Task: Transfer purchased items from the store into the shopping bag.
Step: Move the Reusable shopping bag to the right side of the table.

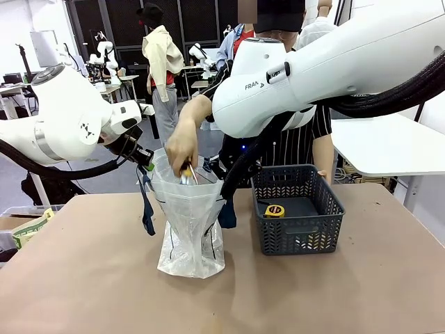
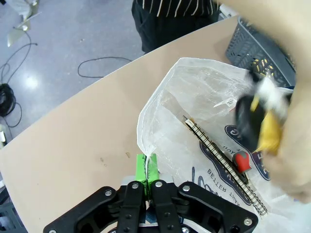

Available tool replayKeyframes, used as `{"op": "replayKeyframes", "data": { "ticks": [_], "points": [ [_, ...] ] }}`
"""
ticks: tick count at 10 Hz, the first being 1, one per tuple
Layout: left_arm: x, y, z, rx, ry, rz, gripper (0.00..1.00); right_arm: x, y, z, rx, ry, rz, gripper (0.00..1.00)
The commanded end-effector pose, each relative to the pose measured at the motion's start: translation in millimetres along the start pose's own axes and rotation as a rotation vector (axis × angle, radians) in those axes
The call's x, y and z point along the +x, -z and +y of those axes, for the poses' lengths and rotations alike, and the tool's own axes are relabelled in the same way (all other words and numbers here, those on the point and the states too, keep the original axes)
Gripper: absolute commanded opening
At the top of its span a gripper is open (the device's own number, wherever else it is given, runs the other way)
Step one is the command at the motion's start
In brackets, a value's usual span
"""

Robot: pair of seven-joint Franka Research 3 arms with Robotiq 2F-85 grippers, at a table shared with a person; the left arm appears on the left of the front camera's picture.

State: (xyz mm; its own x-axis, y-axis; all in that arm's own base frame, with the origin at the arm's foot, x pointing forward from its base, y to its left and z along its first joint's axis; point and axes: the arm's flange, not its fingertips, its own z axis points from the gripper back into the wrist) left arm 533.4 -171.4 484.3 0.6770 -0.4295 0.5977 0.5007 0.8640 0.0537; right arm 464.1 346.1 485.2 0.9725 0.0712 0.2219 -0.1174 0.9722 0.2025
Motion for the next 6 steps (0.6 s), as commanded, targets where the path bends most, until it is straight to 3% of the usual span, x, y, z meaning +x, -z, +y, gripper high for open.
{"op": "replayKeyframes", "data": {
  "ticks": [1, 6],
  "points": [
    [0.5, -1.5, 0.8, 0.007, -0.008, 0.003, 0.0, -1.0, -1.2, -0.8, 0.007, 0.008, 0.004, 0.0],
    [0.5, -1.5, 0.8, 0.007, -0.008, 0.003, 0.0, -1.0, -1.2, -0.8, 0.007, 0.008, 0.004, 0.0]
  ]
}}
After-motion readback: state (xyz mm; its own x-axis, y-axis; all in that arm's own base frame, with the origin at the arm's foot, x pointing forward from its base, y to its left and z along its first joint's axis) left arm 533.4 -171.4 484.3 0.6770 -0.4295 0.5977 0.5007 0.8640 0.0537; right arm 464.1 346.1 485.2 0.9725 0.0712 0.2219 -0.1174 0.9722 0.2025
